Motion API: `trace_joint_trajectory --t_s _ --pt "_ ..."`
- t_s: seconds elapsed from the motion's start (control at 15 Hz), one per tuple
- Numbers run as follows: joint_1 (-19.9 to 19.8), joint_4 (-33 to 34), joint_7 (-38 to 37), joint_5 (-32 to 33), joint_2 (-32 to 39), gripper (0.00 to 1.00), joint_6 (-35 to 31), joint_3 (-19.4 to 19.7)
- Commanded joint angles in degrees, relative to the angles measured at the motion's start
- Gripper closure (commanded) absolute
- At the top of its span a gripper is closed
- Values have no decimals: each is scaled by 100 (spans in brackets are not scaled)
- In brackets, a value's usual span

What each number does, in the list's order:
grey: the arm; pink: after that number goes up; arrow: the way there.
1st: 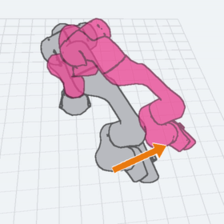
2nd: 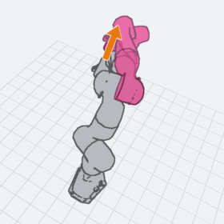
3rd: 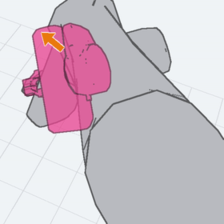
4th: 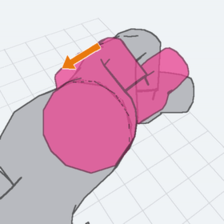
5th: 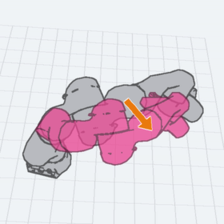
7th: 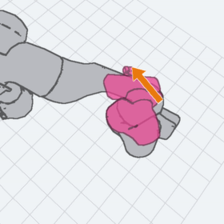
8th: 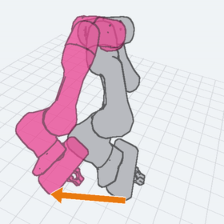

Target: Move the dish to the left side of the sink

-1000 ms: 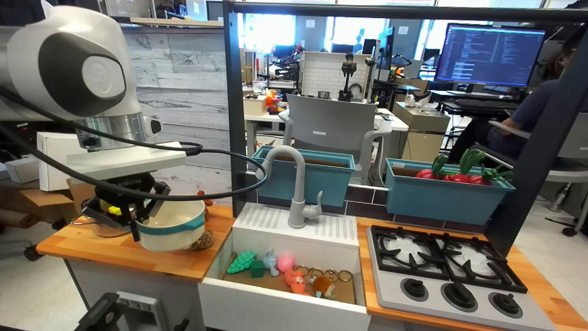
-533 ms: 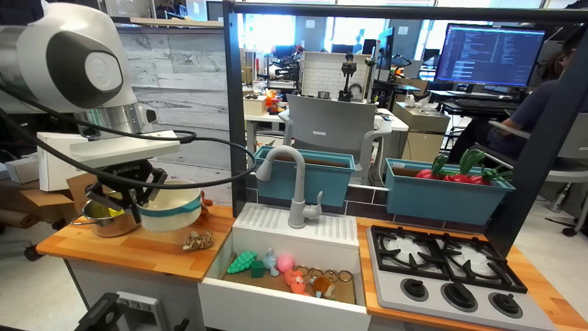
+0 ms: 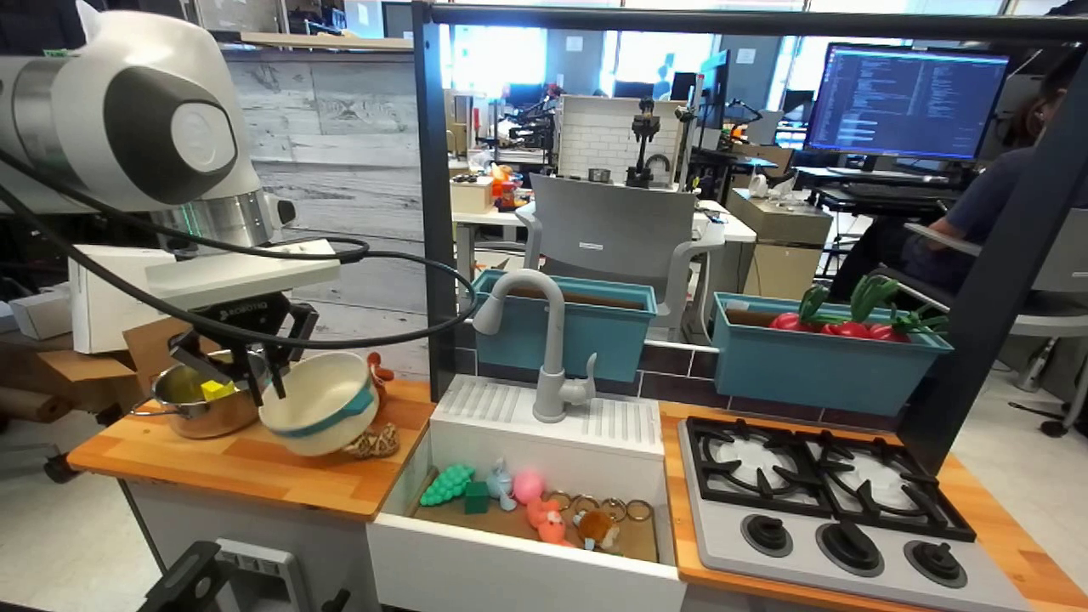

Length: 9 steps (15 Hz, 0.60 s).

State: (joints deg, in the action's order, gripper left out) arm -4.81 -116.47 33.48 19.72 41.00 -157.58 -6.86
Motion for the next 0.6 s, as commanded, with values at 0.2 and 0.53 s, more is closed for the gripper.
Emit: trace_joint_trajectory --t_s 0.2,0.53 --pt "40 -7 28 -37 4 61 13 20" --pt "43 -7 28 -37 4 61 13 20"
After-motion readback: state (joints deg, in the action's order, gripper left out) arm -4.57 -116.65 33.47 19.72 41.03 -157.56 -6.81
